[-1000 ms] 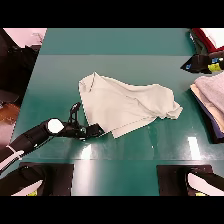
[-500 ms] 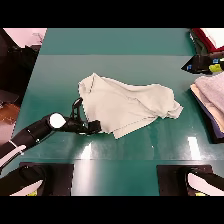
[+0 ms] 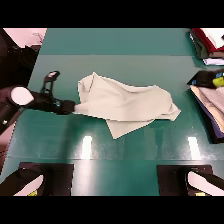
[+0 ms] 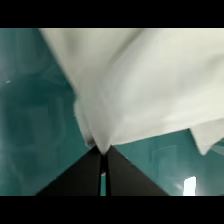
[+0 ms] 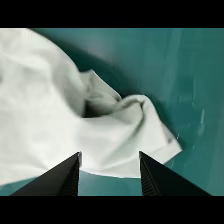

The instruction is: Fold the shirts.

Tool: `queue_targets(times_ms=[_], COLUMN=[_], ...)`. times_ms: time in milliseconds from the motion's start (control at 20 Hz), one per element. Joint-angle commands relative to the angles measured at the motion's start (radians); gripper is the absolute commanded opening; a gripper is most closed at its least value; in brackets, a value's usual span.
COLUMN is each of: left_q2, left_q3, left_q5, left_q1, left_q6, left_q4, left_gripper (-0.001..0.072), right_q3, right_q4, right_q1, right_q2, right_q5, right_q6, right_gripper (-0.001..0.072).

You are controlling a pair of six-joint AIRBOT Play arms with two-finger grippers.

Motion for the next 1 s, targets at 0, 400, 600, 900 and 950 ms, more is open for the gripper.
queue_targets(times_ms=[0,400,600,900,950], left_q2=[0.012,0.012,0.012,0.012,0.012], left_q3=[0.021,0.021,0.021,0.021,0.021], left_q5=[-0.095,-0.124,-0.129,-0.129,-0.130], left_q1=[0.119,0.289,0.289,0.289,0.289], left_q6=[0.087,0.093,0.093,0.093,0.093], left_q4=[0.060,0.048,0.031,0.027,0.027], left_gripper=[0.0027,0.0027,0.0027,0.0027,0.0027], right_q3=[-0.178,-0.293,-0.293,-0.293,-0.293], right_q4=[0.010,0.186,0.246,0.235,0.224], right_q1=[-0.017,0.013,0.083,0.159,0.161], right_q2=[0.002,-0.168,-0.289,-0.325,-0.325], right_q5=[-0.063,-0.106,-0.117,-0.169,-0.176], right_q6=[-0.013,-0.124,-0.132,-0.134,-0.135], right_gripper=[0.0427,0.0457,0.0457,0.0440,0.0327])
